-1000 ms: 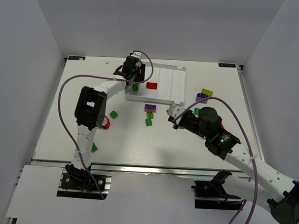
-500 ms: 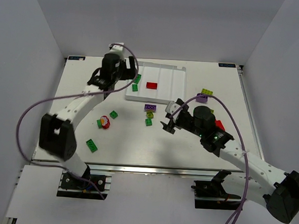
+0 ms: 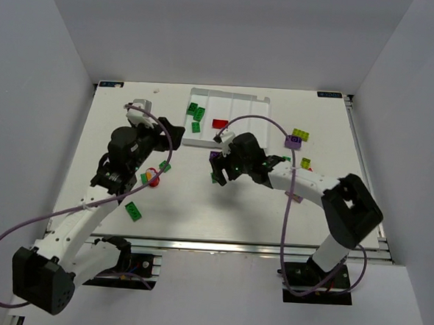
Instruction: Sort the legos into containers by color
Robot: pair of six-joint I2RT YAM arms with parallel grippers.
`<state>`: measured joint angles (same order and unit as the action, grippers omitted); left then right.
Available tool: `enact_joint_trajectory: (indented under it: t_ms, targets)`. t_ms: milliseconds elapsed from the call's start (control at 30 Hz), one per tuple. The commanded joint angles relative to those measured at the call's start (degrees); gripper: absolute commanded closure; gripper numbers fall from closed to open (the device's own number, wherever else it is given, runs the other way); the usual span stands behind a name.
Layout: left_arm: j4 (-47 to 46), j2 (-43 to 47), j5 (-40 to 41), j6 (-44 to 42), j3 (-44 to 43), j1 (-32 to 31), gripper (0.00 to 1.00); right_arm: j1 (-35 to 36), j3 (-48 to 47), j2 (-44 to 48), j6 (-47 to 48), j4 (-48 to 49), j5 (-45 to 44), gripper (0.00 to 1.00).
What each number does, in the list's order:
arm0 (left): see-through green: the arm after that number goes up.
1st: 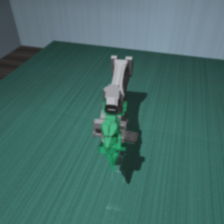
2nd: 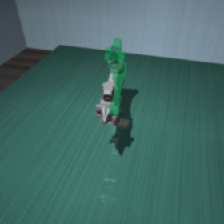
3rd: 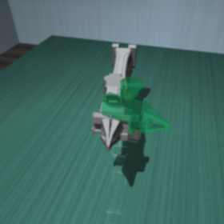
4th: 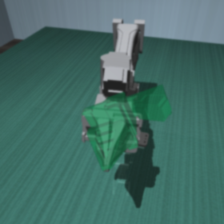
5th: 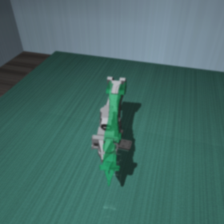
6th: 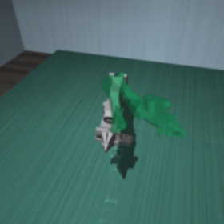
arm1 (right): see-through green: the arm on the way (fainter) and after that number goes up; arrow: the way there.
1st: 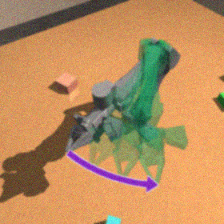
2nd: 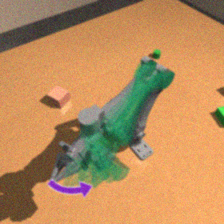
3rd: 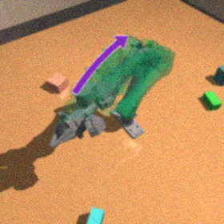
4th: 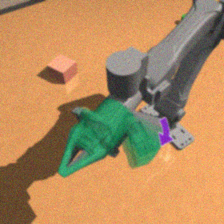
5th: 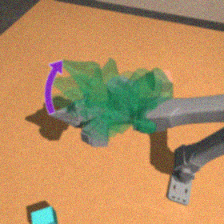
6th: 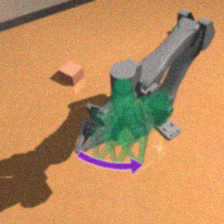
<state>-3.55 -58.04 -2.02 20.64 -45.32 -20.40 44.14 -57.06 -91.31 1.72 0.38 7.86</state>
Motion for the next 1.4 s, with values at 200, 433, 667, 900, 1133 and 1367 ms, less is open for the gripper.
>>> enact_joint_trajectory:
  t_ms: [200,433,667,900,1133,1367]
  targets:
    - [-2.2,7.4,0.5,-2.5,3.6,0.1,0.14,1.4,-12.2,-12.7,-11.7,-5.0,-10.1,0.20]
    - [-2.7,6.6,-0.6,-2.6,3.7,0.1,0.14,4.5,-11.8,-16.5,-12.6,-3.4,-11.1,0.21]
    - [-2.1,5.4,-1.7,-2.9,3.4,0.1,0.14,5.2,-10.4,-17.6,-12.5,-1.4,-15.1,0.23]
    - [-3.2,6.0,-2.3,-2.4,4.0,0.1,0.14,5.2,-9.7,-18.6,-11.6,0.7,-17.4,0.27]
    - [-3.1,5.3,-2.7,-2.3,3.9,0.1,0.14,5.3,-9.1,-19.0,-10.5,2.0,-19.2,0.35]
    - [-3.1,6.1,-2.6,-2.4,4.0,0.1,0.14,5.2,-8.1,-17.7,-7.6,3.3,-18.1,0.75]
